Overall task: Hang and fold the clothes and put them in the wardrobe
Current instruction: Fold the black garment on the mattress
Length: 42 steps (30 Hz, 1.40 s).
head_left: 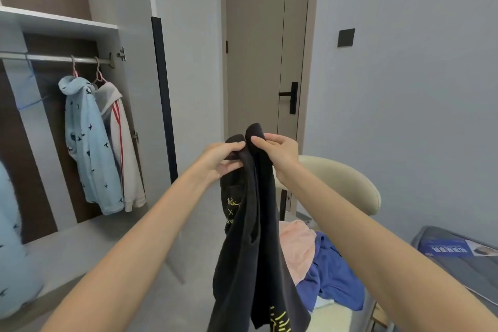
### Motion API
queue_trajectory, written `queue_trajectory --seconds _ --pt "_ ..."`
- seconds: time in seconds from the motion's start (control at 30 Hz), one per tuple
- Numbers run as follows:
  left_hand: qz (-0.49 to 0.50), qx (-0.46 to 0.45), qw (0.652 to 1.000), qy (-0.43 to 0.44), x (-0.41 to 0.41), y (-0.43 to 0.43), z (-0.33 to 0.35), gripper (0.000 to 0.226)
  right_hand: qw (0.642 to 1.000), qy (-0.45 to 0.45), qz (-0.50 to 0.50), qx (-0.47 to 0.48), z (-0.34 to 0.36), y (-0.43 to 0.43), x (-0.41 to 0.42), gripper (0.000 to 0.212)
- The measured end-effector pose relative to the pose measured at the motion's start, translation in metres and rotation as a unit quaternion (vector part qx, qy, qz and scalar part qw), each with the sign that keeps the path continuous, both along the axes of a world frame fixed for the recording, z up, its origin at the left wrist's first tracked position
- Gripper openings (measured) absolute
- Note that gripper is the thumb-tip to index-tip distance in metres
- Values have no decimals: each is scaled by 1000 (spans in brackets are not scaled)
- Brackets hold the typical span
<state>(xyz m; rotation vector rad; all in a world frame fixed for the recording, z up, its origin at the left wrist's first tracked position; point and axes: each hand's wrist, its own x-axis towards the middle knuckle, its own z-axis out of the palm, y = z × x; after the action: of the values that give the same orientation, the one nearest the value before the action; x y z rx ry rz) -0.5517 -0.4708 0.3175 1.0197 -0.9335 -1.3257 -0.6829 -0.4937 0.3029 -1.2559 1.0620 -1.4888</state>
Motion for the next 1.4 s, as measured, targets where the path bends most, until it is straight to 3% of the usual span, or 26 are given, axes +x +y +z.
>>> queue_trajectory --seconds 0.07,0.23,0.37,0.5,0.73,0.87,1.07,1.33,1.4 --pt "-1 -2 1000 -12 -2 3 0 5 999 45 -12 -26 -4 0 1 28" --pt "-10 7 999 50 -1 3 -1 7 990 116 -10 -81 -9 1 -3 20" --pt "31 -4 997 69 -2 1 2 6 982 150 -5 -117 -15 2 -5 13" --pt "24 -40 999 -28 -7 5 5 9 981 136 -26 -134 -15 4 -5 11" --pt "-33 -62 996 -52 -3 7 3 25 986 118 -40 -114 -12 5 -9 13" --pt "-26 -109 987 -111 0 6 -6 13 986 123 -43 -105 -11 8 -11 19" --pt "23 -153 950 -272 -1 10 -9 6 990 110 25 -89 -13 20 -20 42" --pt "97 -220 912 -332 -2 1 -13 25 990 76 79 -83 -14 17 -39 37" --pt "131 -210 889 -385 3 -7 -21 42 992 61 79 -84 -9 16 -41 36"
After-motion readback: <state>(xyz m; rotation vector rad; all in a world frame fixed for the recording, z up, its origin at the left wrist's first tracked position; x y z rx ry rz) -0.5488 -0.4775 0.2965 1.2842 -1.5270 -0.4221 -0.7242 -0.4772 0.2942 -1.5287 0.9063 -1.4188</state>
